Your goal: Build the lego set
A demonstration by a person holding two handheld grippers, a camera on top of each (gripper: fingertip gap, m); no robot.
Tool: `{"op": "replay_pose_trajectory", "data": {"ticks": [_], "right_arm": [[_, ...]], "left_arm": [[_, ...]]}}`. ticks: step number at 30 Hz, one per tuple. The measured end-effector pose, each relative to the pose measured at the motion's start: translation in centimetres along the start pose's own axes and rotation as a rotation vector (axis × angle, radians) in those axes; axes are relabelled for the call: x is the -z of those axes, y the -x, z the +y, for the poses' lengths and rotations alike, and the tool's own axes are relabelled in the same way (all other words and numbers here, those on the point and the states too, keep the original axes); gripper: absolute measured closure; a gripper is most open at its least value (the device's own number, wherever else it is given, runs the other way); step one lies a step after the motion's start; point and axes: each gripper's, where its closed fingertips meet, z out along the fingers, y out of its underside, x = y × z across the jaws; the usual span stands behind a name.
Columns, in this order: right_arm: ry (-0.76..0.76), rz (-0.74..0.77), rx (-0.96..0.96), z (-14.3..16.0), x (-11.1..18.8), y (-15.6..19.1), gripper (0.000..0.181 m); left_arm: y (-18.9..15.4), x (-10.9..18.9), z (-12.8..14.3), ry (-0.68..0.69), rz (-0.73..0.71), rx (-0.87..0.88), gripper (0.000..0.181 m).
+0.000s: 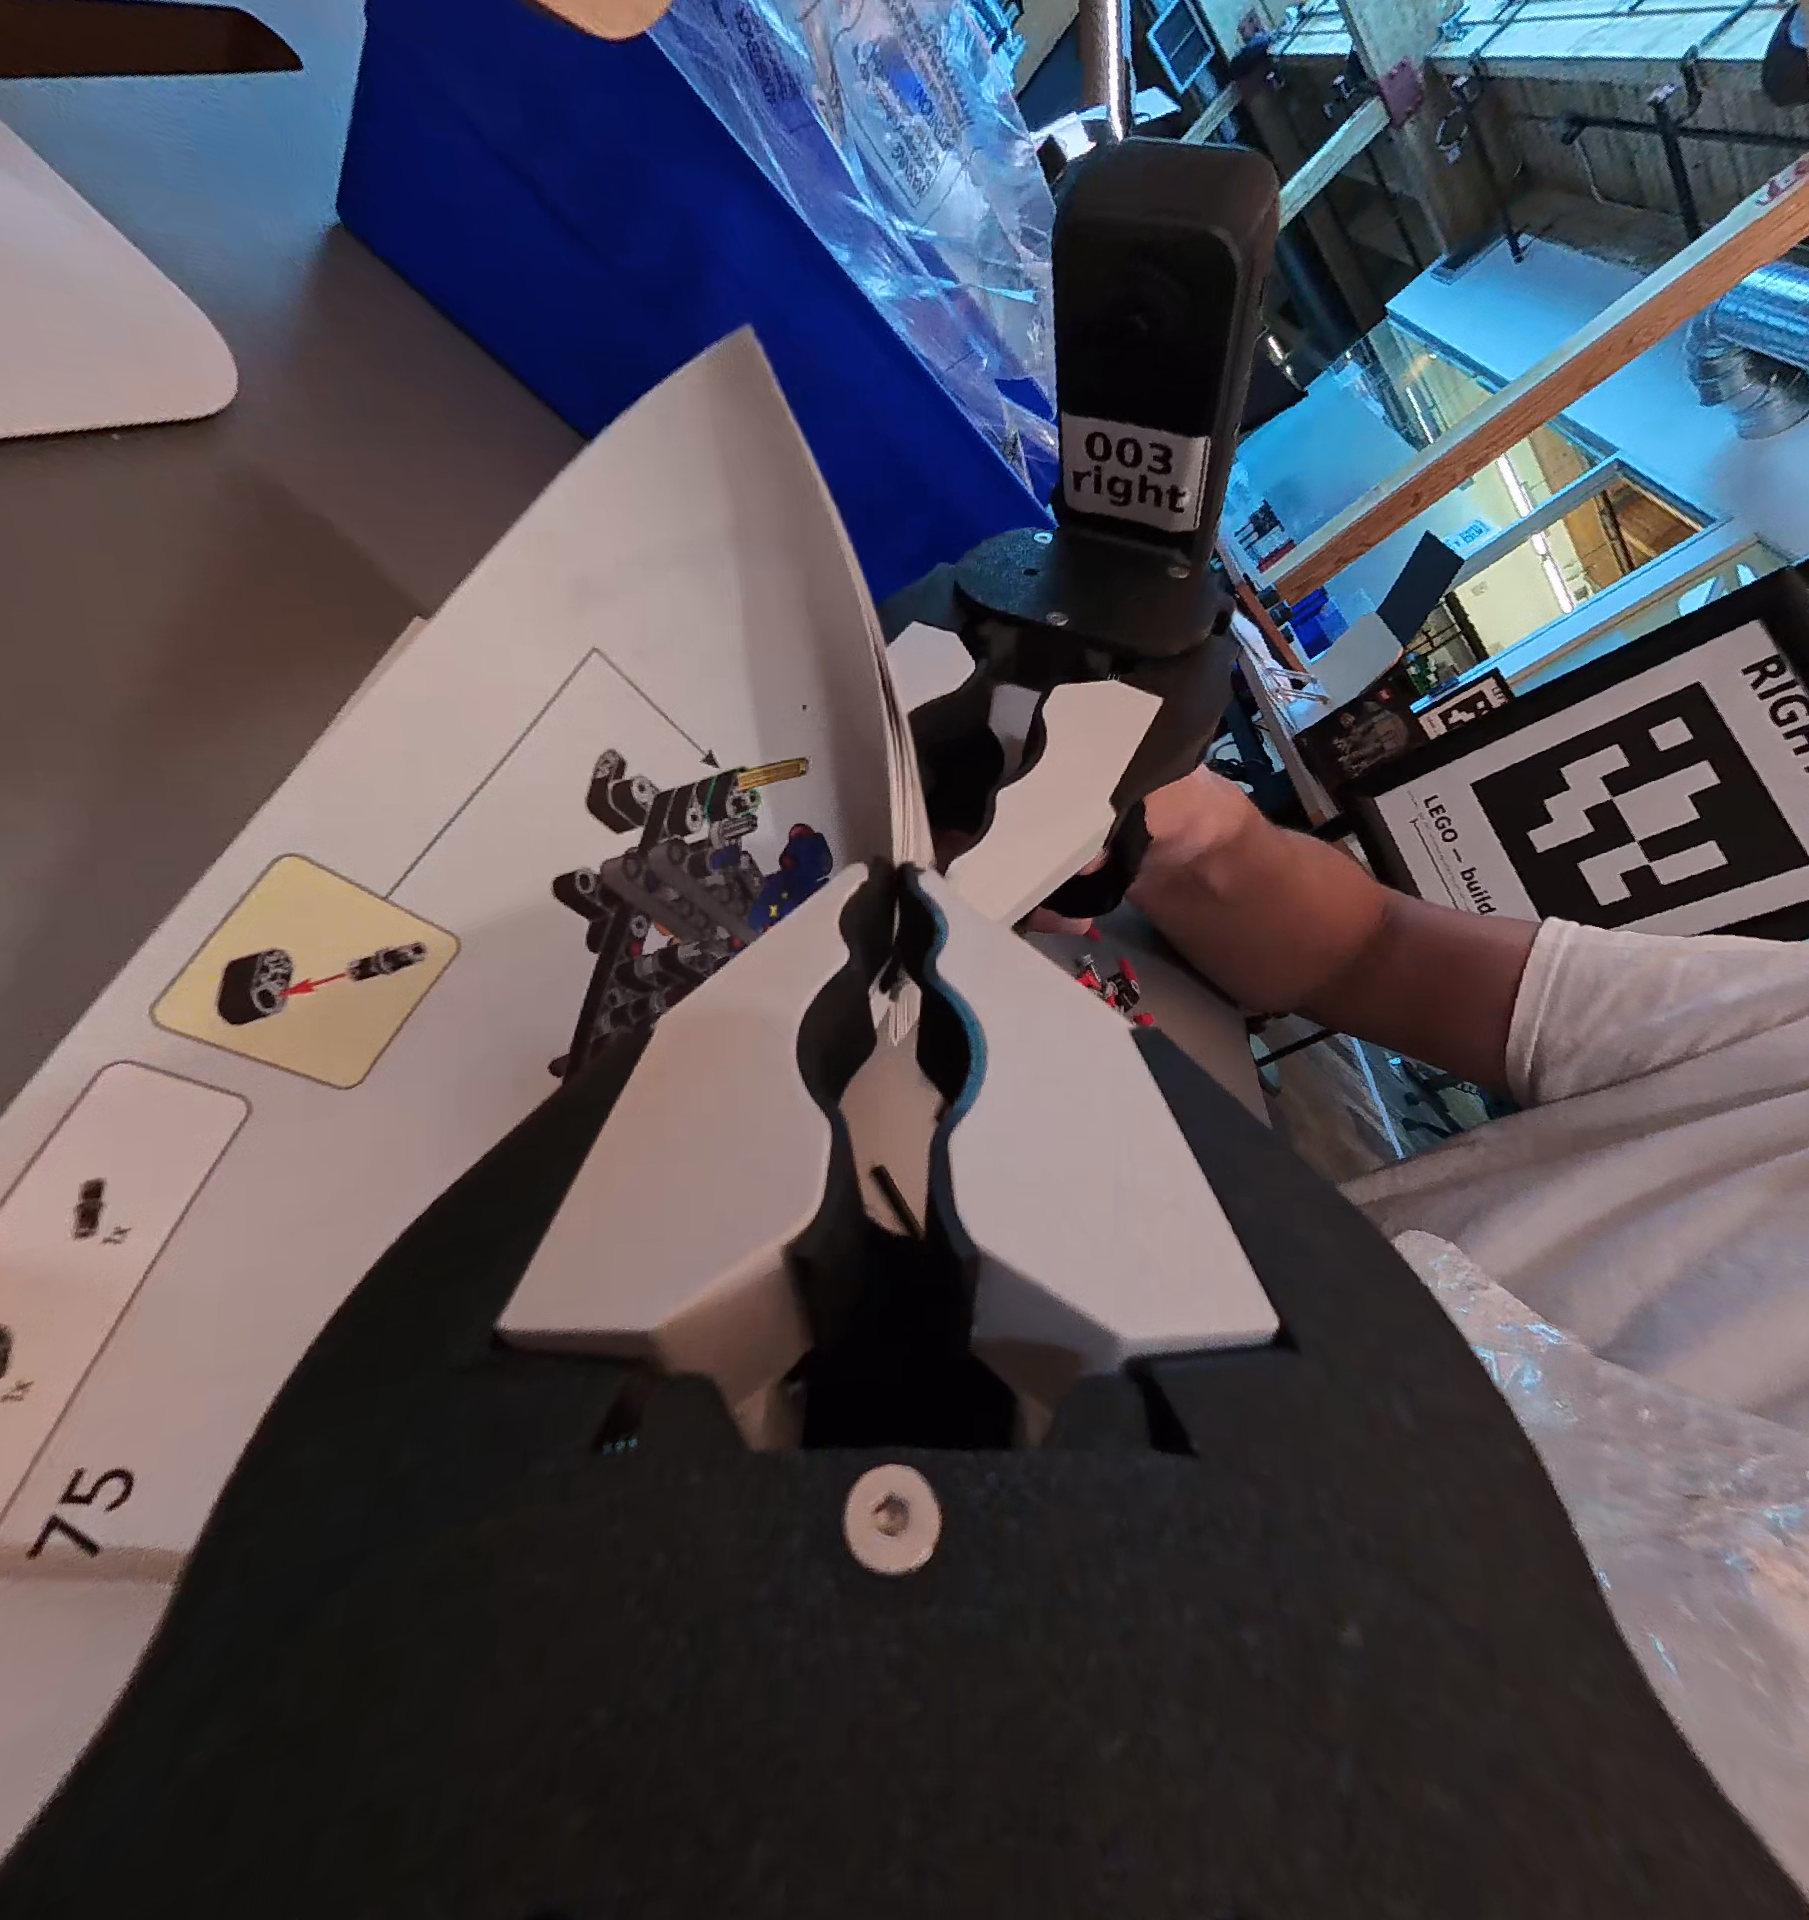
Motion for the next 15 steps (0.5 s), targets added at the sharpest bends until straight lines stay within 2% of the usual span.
{"op": "replay_pose_trajectory", "data": {"ticks": [7,15], "right_arm": [[0.01,-0.008,0.0,0.19,0.27,-0.18,0.15],[-0.001,-0.012,0.01,-0.01,0.76,-0.21,0.155]], "left_arm": [[-0.34,-0.15,0.13,0.023,-0.007,-0.058,0.181],[0.26,0.68,0.53,0.021,-0.008,-0.029,0.181]]}}
